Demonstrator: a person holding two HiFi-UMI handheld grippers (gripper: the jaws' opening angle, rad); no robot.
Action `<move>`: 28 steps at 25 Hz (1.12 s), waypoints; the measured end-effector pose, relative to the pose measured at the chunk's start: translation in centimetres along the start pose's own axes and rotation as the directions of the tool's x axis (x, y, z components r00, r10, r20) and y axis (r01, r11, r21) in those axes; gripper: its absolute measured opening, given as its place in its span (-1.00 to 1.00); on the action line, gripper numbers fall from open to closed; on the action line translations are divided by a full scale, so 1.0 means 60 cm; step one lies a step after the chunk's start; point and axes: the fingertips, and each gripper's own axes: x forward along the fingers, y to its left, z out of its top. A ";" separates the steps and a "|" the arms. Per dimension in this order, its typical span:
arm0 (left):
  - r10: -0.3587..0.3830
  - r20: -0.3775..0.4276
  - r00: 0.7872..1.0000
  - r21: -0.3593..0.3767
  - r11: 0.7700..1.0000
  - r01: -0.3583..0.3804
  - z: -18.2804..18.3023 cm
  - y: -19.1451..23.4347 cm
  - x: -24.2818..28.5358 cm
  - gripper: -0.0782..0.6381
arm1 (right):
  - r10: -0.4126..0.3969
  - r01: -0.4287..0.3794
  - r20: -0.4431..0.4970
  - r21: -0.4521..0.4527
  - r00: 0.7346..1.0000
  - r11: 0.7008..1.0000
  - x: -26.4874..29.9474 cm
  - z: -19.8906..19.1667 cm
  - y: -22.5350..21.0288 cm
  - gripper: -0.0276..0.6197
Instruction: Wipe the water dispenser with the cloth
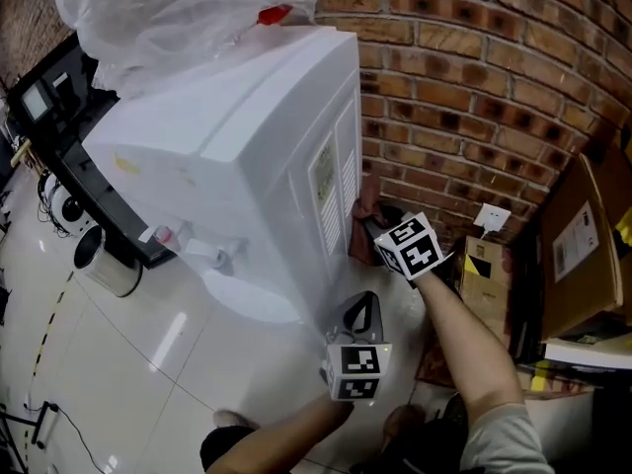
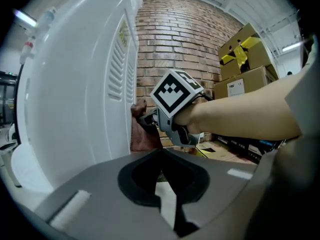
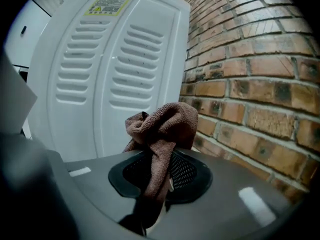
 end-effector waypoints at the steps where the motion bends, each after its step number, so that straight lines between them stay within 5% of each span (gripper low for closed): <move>1: -0.002 -0.004 1.000 0.001 1.000 0.002 -0.009 -0.001 0.004 -0.78 | 0.002 -0.002 -0.012 0.007 1.000 1.000 0.007 -0.015 0.001 -0.63; 21: -0.026 -0.137 0.990 0.041 0.999 0.032 -0.144 -0.010 0.033 -0.78 | 0.065 -0.027 -0.275 0.141 0.959 0.990 0.133 -0.331 0.076 -0.62; 28: -0.047 -0.162 0.986 0.070 0.996 0.059 -0.169 -0.017 0.035 -0.78 | 0.052 0.004 -0.303 0.182 0.952 0.983 0.154 -0.381 0.078 -0.62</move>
